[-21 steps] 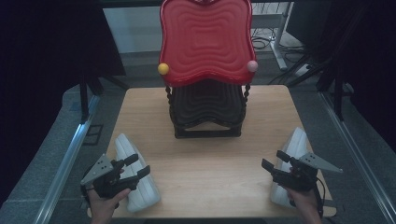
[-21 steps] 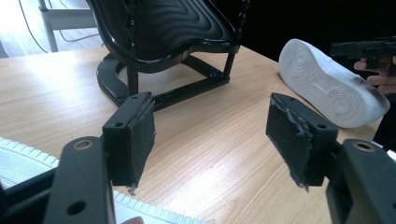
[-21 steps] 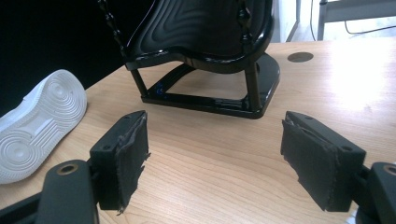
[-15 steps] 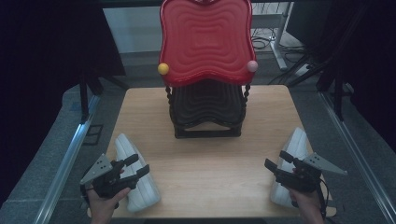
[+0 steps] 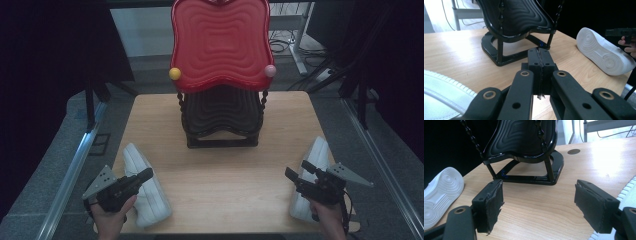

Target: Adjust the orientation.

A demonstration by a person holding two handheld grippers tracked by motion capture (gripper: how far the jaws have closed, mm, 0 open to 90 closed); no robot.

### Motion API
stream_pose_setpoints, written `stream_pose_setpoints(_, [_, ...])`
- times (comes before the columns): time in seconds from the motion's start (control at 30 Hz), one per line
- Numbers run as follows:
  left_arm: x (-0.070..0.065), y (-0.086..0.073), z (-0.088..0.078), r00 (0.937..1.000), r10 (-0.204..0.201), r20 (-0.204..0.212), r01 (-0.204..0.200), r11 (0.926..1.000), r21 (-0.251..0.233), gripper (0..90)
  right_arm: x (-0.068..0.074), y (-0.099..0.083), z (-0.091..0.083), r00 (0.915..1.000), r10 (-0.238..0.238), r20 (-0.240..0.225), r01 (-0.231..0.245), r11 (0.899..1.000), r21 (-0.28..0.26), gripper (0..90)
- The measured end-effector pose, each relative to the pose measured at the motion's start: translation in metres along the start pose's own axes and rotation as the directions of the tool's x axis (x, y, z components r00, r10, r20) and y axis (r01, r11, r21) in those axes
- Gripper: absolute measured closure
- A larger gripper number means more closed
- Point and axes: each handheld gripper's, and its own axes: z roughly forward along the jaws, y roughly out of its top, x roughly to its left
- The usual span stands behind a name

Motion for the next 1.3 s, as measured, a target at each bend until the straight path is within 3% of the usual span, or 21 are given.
stream_pose_setpoints(0.23, [0.010,-0.006,-0.016,0.9988,-0.004,-0.048,0.005,0.9996,0.026,90.0,0.000,0.004,-0.001,0.9992,-0.007,0.041,0.008,1.000,-0.014,23.6])
stream_pose_setpoints(0.37, [0.024,-0.028,-0.041,0.9944,-0.050,-0.093,0.055,0.9970,0.054,90.0,0.000,0.007,-0.001,0.9989,-0.008,0.046,0.009,1.000,-0.019,23.6])
stream_pose_setpoints(0.57, [0.033,-0.049,-0.070,0.9880,-0.069,-0.138,0.080,0.9936,0.079,90.0,-0.002,0.007,-0.002,0.9964,0.023,0.082,-0.021,0.999,-0.027,23.5])
stream_pose_setpoints(0.73, [0.036,-0.064,-0.083,0.9847,-0.081,-0.154,0.097,0.9897,0.104,90.0,-0.003,0.006,0.000,0.9959,0.042,0.079,-0.040,0.999,-0.024,23.5])
stream_pose_setpoints(0.87, [0.036,-0.076,-0.084,0.9836,-0.094,-0.154,0.114,0.9852,0.128,90.0,-0.003,0.005,0.002,0.9938,0.051,0.099,-0.049,0.999,-0.023,23.2])
stream_pose_setpoints(1.0, [0.035,-0.086,-0.082,0.9828,-0.108,-0.150,0.131,0.9802,0.149,90.0,-0.003,0.004,0.002,0.9948,0.055,0.085,-0.053,0.998,-0.023,23.2])
stream_pose_setpoints(1.07, [0.033,-0.095,-0.076,0.9850,-0.127,-0.117,0.147,0.9736,0.175,90.0,-0.004,0.004,0.001,0.9949,0.055,0.084,-0.053,0.998,-0.026,23.2])
stream_pose_setpoints(1.17, [0.031,-0.101,-0.065,0.9865,-0.129,-0.102,0.147,0.9670,0.208,90.0,-0.005,0.003,0.002,0.9942,0.060,0.089,-0.058,0.998,-0.028,23.2])
stream_pose_setpoints(1.3, [0.028,-0.103,-0.054,0.9894,-0.114,-0.090,0.133,0.9632,0.234,89.9,-0.004,0.002,0.003,0.9937,0.060,0.095,-0.058,0.998,-0.022,23.2])
